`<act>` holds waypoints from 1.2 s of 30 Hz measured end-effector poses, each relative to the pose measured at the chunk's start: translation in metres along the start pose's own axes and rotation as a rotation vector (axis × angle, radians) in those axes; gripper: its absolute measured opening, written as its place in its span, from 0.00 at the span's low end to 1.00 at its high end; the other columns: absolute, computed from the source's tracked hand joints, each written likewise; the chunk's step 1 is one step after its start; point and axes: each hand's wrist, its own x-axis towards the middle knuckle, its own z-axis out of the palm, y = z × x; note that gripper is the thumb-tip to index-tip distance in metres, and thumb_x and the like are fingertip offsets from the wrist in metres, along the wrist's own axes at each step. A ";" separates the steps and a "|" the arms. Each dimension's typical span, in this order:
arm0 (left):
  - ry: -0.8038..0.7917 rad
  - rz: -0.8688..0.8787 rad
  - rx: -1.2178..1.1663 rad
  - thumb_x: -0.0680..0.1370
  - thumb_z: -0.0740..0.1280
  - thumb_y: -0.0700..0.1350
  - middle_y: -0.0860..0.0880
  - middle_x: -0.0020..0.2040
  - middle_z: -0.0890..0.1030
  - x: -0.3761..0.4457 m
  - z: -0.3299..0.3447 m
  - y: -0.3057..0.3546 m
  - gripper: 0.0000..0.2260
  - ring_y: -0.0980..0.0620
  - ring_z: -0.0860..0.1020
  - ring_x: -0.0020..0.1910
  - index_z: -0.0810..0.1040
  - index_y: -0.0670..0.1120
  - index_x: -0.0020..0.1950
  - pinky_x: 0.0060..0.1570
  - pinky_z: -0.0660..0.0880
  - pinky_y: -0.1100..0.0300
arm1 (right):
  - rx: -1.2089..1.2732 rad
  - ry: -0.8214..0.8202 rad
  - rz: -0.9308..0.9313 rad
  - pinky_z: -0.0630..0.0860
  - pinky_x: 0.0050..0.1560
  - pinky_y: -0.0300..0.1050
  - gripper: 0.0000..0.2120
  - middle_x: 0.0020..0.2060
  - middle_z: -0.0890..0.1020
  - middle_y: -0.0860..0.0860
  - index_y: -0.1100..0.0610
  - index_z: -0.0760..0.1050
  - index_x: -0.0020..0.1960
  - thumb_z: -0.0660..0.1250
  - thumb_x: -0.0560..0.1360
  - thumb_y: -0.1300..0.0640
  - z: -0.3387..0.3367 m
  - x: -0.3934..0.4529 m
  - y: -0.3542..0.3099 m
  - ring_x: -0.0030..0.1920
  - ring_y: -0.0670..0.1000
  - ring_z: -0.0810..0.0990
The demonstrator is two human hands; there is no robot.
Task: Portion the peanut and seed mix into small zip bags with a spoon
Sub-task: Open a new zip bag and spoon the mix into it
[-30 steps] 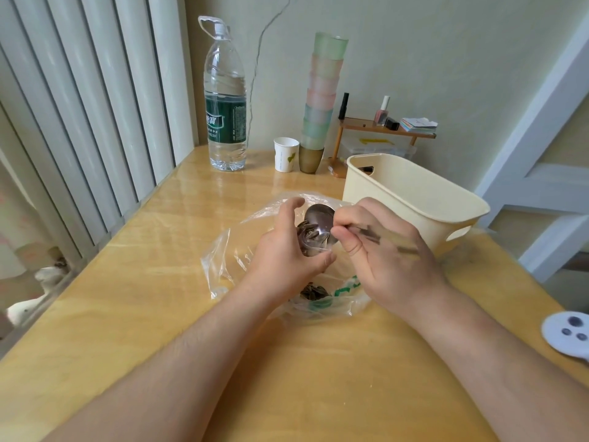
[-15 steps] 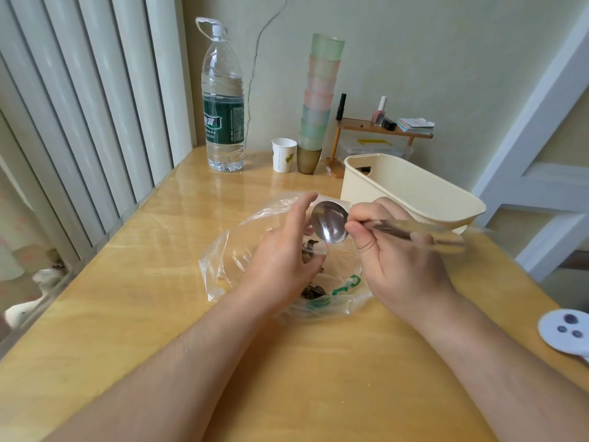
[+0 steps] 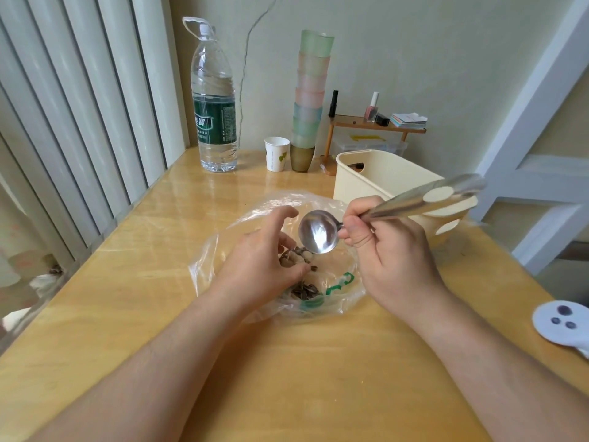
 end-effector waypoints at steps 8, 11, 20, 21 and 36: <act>-0.086 -0.216 -0.214 0.71 0.76 0.43 0.56 0.45 0.79 0.002 0.002 0.002 0.29 0.57 0.80 0.41 0.72 0.56 0.70 0.44 0.79 0.61 | 0.003 0.102 0.115 0.81 0.47 0.61 0.06 0.42 0.82 0.51 0.49 0.73 0.51 0.60 0.86 0.56 -0.009 -0.001 0.013 0.45 0.57 0.84; -0.198 -0.284 -0.322 0.70 0.74 0.40 0.53 0.39 0.77 0.004 -0.003 0.000 0.18 0.55 0.75 0.34 0.80 0.51 0.57 0.38 0.78 0.54 | 0.005 0.034 0.127 0.81 0.46 0.59 0.07 0.42 0.80 0.49 0.51 0.74 0.50 0.60 0.85 0.56 -0.006 -0.006 0.015 0.45 0.56 0.83; -0.124 -0.205 -0.655 0.76 0.77 0.43 0.43 0.50 0.88 0.004 -0.025 0.002 0.10 0.45 0.87 0.50 0.85 0.47 0.56 0.54 0.84 0.52 | 0.085 0.022 0.216 0.84 0.46 0.54 0.07 0.43 0.81 0.47 0.52 0.75 0.51 0.60 0.86 0.56 0.000 -0.007 0.007 0.44 0.47 0.86; -0.058 -0.211 -0.743 0.76 0.75 0.44 0.42 0.51 0.88 0.006 -0.027 0.004 0.11 0.43 0.87 0.51 0.84 0.45 0.58 0.56 0.83 0.49 | 0.071 0.007 0.217 0.83 0.46 0.54 0.07 0.43 0.81 0.47 0.52 0.75 0.51 0.60 0.86 0.56 0.000 -0.006 0.008 0.44 0.47 0.85; -0.208 -0.298 -0.269 0.81 0.68 0.53 0.47 0.45 0.86 -0.002 -0.032 0.008 0.05 0.44 0.84 0.46 0.79 0.52 0.52 0.50 0.81 0.47 | -0.410 -0.638 0.215 0.74 0.45 0.52 0.14 0.38 0.73 0.41 0.48 0.67 0.48 0.52 0.84 0.41 -0.025 0.012 -0.021 0.47 0.55 0.76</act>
